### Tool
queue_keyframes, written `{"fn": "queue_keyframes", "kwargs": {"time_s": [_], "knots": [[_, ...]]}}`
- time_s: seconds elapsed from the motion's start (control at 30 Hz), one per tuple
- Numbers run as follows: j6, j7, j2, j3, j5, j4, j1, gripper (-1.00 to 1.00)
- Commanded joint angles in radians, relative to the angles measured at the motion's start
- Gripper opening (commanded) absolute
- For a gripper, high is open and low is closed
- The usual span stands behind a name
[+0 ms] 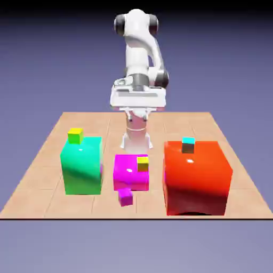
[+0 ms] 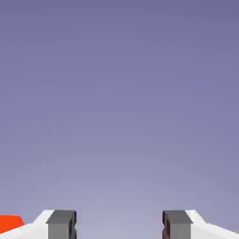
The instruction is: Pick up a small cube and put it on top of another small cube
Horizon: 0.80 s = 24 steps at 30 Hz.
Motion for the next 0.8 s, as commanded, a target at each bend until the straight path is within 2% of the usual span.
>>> {"fn": "queue_keyframes", "kwargs": {"time_s": [0.0, 0.63, 0.77], "knots": [[-0.01, -0.022, 0.036, -0.004, 0.006, 0.01, -0.001, 0.0], [-0.189, -0.442, 0.717, -0.07, 0.12, 0.206, -0.029, 0.0], [-0.108, -0.474, 0.825, -0.042, 0.159, 0.233, -0.048, 0.0]]}}
